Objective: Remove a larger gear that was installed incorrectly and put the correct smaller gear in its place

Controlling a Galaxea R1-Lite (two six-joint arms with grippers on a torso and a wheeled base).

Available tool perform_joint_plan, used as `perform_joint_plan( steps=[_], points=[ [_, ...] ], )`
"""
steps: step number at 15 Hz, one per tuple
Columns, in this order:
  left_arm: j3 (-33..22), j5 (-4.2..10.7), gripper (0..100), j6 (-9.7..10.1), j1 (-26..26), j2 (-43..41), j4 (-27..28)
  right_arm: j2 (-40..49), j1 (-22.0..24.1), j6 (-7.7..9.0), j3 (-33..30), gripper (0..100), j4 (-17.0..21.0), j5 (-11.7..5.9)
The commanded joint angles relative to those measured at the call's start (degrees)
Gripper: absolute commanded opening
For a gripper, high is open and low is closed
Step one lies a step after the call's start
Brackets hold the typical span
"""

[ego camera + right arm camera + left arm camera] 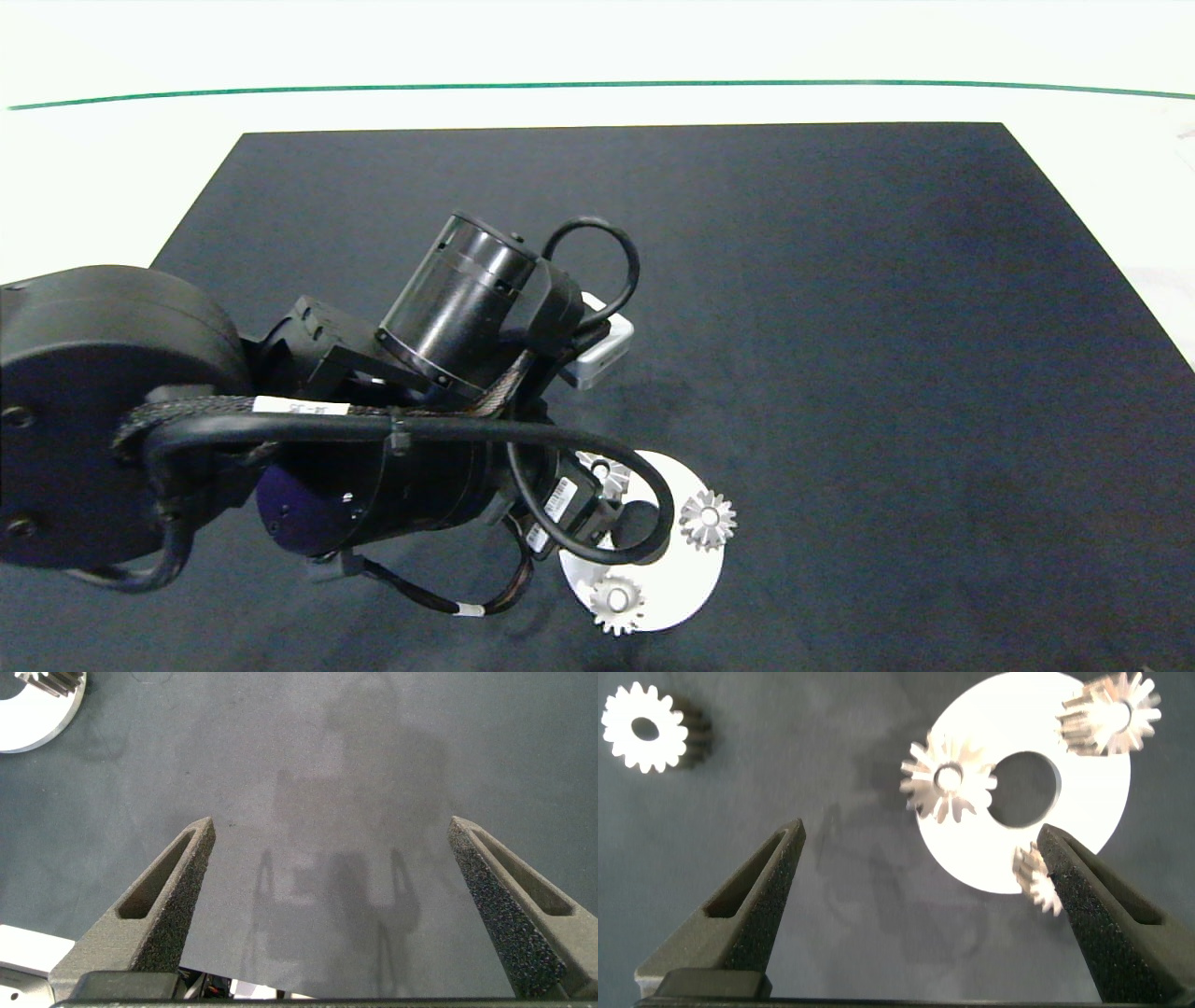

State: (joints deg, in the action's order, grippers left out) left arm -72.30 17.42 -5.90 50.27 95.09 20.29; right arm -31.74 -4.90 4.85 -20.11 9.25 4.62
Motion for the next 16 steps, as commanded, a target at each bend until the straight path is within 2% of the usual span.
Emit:
perform_joint_plan(
  steps=[1,5,16],
  points=[
    [-4.0,0.42,100,-0.16,0.9,4.2,1.6,0.1,0.0,0.07,0.1,100,0.1,0.04],
    [-8.3,0.42,100,-0.16,0.9,7.7,3.5,0.1,0.0,0.07,0.6,100,0.0,0.13],
    [-8.5,0.51,100,-0.25,0.6,12.1,3.2,0.6,-0.1,0.07,1.0,100,-0.1,0.21]
  ],
)
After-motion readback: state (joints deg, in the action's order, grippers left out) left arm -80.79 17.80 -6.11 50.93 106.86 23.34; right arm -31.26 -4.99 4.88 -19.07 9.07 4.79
